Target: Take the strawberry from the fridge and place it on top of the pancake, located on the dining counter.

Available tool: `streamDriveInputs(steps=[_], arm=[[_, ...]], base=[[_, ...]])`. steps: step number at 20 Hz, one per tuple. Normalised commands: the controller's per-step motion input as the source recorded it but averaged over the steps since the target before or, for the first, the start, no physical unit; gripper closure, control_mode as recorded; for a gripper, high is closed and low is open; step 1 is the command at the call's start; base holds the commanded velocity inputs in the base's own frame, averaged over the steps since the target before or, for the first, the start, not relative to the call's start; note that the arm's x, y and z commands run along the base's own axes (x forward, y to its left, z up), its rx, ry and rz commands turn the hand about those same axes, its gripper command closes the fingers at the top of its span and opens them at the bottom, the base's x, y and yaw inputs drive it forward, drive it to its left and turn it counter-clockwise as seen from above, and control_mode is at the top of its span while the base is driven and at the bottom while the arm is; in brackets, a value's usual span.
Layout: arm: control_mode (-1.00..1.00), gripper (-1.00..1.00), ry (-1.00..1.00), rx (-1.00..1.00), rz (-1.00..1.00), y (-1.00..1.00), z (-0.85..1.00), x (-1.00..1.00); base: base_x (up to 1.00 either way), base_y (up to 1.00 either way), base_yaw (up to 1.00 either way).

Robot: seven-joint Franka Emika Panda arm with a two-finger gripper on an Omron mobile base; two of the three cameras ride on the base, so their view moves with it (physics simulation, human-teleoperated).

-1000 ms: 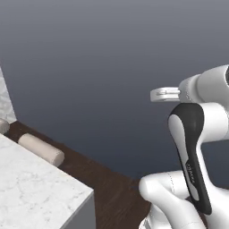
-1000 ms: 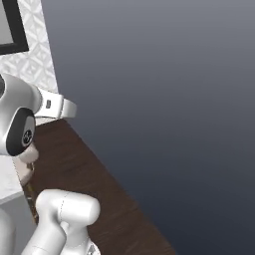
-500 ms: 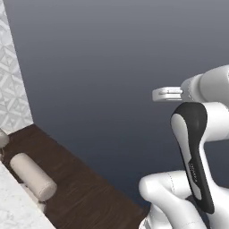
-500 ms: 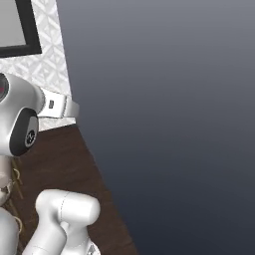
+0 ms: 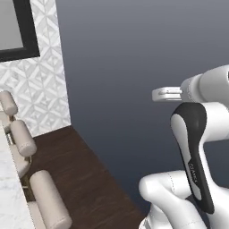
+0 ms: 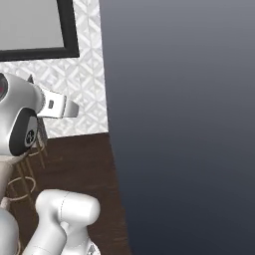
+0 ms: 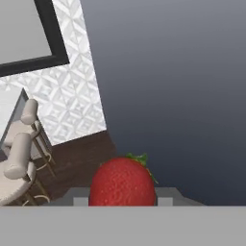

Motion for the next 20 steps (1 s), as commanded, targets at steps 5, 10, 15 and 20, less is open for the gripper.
streamDriveInputs(steps=[5,10,15,20], arm=[[1.00,1.00,0.00,0.00,0.00,0.00,0.00,0.00],[1.00,1.00,0.00,0.00,0.00,0.00,0.00,0.00],[1.00,1.00,0.00,0.00,0.00,0.00,0.00,0.00],[1.00,1.00,0.00,0.00,0.00,0.00,0.00,0.00]], base=[[1.00,-0.10,0.46],[1.00,-0.15,0.45],[1.00,-0.18,0.44],[1.00,-0.19,0.44]])
